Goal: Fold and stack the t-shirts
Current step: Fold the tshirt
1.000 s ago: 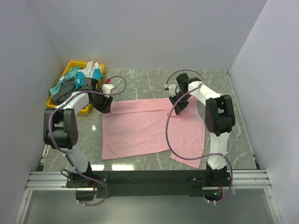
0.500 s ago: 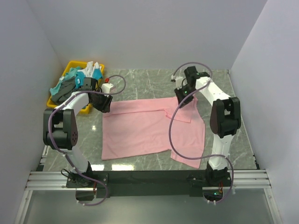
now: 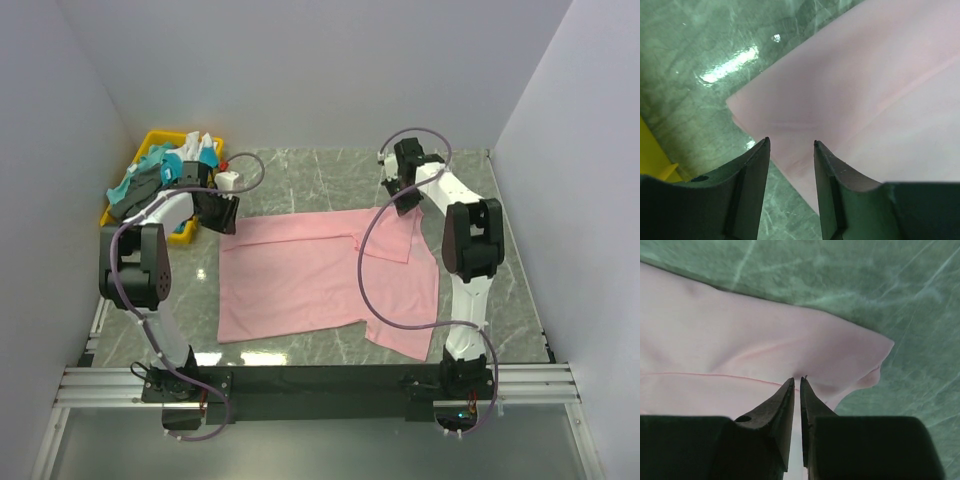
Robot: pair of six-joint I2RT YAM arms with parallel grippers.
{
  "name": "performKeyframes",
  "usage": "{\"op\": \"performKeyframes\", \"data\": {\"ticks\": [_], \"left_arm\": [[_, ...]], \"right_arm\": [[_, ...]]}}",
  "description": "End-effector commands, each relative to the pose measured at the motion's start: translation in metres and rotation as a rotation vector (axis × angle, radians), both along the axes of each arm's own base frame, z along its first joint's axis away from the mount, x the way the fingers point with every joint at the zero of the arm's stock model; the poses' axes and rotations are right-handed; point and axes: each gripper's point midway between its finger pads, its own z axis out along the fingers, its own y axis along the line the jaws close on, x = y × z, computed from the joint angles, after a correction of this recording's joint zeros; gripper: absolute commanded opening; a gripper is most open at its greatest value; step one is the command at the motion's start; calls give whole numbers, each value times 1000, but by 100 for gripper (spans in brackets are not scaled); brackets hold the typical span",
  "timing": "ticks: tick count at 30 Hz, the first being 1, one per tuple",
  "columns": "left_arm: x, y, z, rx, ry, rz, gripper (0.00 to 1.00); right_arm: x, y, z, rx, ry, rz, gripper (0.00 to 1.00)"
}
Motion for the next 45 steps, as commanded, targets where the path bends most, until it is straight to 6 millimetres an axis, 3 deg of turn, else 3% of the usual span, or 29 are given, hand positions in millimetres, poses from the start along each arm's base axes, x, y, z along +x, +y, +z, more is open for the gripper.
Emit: {"op": "performKeyframes", "data": {"ticks": [1,5,8,10,11,13,14,15,17,19,22,23,25,26,27,28,29,30,31,32,33,37,39,45], "left_arm": [[-3,-8,-6,-6,24,25,46],[-2,-1,-32,47,86,94,43],[13,6,-42,70,105,142,40],[32,10,-37,69,75,159,40],[36,12,-46,71,89,166,40],[60,12,-37,60,54,171,40],[66,14,-49,57,75,171,39],[84,13,-36,38,35,172,39],[95,15,-37,30,37,179,40],[109,12,-22,8,-7,166,41],[115,13,11,6,-82,148,45],[114,12,32,-2,-110,142,47],[108,8,51,-21,-138,120,49],[102,4,76,-40,-184,107,51],[90,3,72,-44,-168,95,51],[81,2,90,-52,-200,86,52],[72,0,90,-60,-195,75,52],[55,-1,75,-58,-155,65,52],[45,-2,82,-63,-170,55,52],[36,-2,77,-59,-158,48,52],[18,-1,58,-53,-111,44,52],[-15,-2,32,-55,-44,34,50],[-28,-1,21,-54,-18,36,50],[-40,3,-4,-24,34,38,49]], "right_arm": [[-3,-12,-6,-75,4,-36,17],[1,-19,-19,-111,20,-65,16],[11,-25,-23,-131,14,-93,16],[23,-27,-21,-122,-5,-108,16],[29,-30,-21,-116,-19,-122,16],[43,-28,-19,-93,-41,-130,16],[50,-28,-17,-87,-60,-141,16],[56,-29,-15,-86,-76,-148,17],[81,-29,1,-78,-154,-166,17],[99,-24,27,-31,-223,-168,19],[94,-7,62,19,-269,-107,24],[87,-2,69,38,-269,-89,28],[63,6,90,83,-268,-50,37],[54,11,95,106,-266,-29,47],[44,12,98,114,-259,-20,52],[28,15,103,121,-248,-6,54],[18,16,103,126,-233,4,58],[9,16,102,127,-221,8,58],[-4,18,97,127,-195,15,58],[-13,18,92,124,-167,20,55],[-20,21,87,125,-146,24,53],[-44,26,51,119,-40,10,41],[-45,28,40,119,-20,-3,35],[-36,17,-3,46,36,-42,30]]}}
